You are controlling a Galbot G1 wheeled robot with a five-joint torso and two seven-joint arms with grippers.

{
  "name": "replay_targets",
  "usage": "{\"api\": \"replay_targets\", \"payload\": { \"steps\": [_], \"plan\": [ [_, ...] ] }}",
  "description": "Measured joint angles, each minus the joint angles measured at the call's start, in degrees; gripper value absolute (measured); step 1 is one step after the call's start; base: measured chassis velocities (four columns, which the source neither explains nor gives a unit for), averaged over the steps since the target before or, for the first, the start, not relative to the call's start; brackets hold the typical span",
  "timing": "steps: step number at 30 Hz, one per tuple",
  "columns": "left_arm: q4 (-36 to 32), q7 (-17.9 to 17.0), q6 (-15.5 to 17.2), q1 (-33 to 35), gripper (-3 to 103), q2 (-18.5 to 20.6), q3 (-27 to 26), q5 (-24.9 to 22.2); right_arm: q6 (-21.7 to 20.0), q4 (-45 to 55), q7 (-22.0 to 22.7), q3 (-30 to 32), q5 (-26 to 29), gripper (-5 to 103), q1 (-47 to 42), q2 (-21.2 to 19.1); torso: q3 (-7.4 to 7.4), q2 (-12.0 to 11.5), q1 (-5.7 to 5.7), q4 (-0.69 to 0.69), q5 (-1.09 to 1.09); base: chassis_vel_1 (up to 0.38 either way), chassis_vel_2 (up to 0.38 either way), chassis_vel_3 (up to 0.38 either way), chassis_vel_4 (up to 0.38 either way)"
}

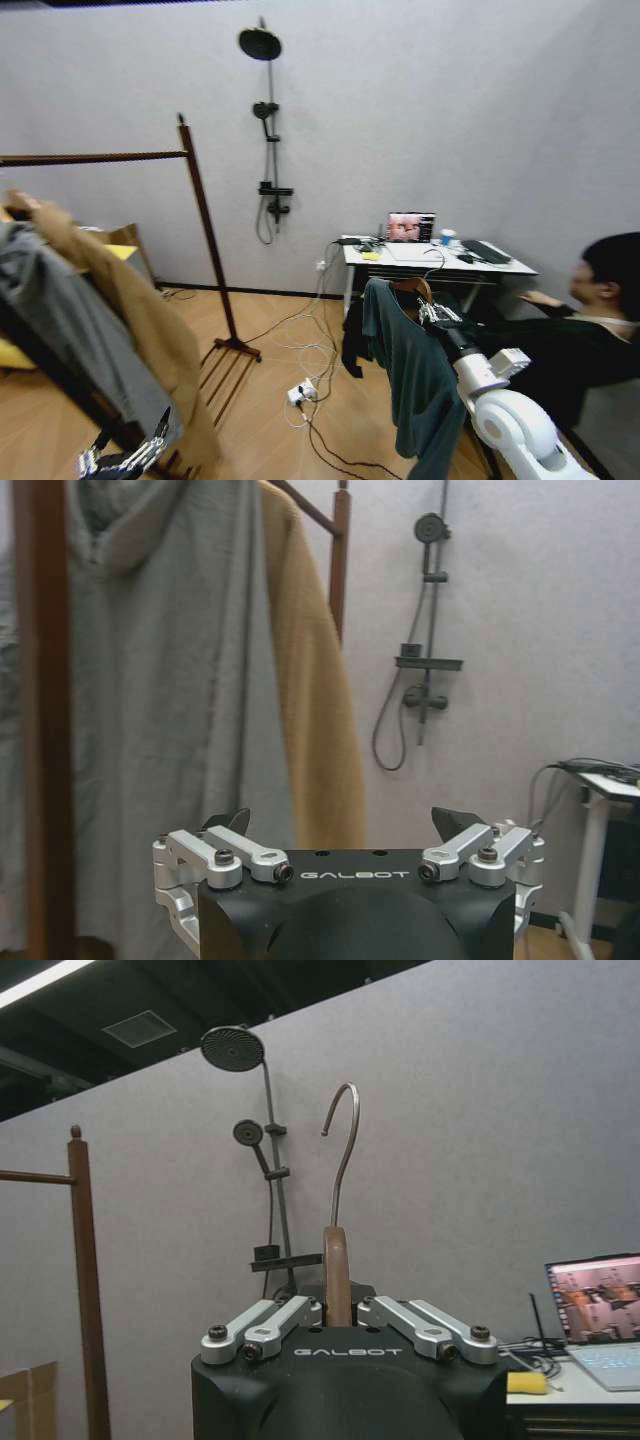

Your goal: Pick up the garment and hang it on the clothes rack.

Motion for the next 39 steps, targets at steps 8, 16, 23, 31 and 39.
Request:
{"api": "replay_targets", "payload": {
  "steps": [8, 16, 23, 31, 39],
  "plan": [
    [0.0, 0.0, 0.0, 0.0, 100, 0.0, 0.0, 0.0, 0.0, 0.0, -0.2, 0.3, -0.2, 10, -0.2, 0.0, 0.00, 0.0, 0.00, 0.00, -0.01, 0.116, 0.125, 0.130, 0.119],
    [0.0, 0.0, 0.0, 0.0, 100, 0.0, 0.0, 0.0, -0.6, -0.1, -0.6, 0.3, -0.3, 10, 0.0, -0.1, 0.00, 0.0, 0.00, 0.00, 0.00, 0.132, 0.117, 0.125, 0.124],
    [0.0, 0.0, 0.0, 0.0, 100, 0.0, 0.0, 0.0, -1.6, -0.3, -2.5, 0.3, -1.9, 10, 0.6, -0.5, 0.00, 0.0, 0.00, 0.02, -0.01, 0.091, 0.109, 0.125, 0.108],
    [0.0, 0.0, 0.0, 0.0, 100, 0.0, 0.0, 0.0, -2.1, 0.2, -3.5, -0.6, -1.9, 10, 1.8, -1.1, 0.00, 0.0, 0.00, -0.02, -0.01, -0.060, 0.077, 0.095, -0.057],
    [0.0, 0.0, 0.0, 0.0, 100, 0.0, 0.0, 0.0, -2.3, 0.3, -4.3, -1.3, -1.4, 10, 3.1, -1.7, 0.00, 0.0, 0.01, -0.01, -0.02, -0.180, 0.200, 0.203, -0.204]
  ]
}}
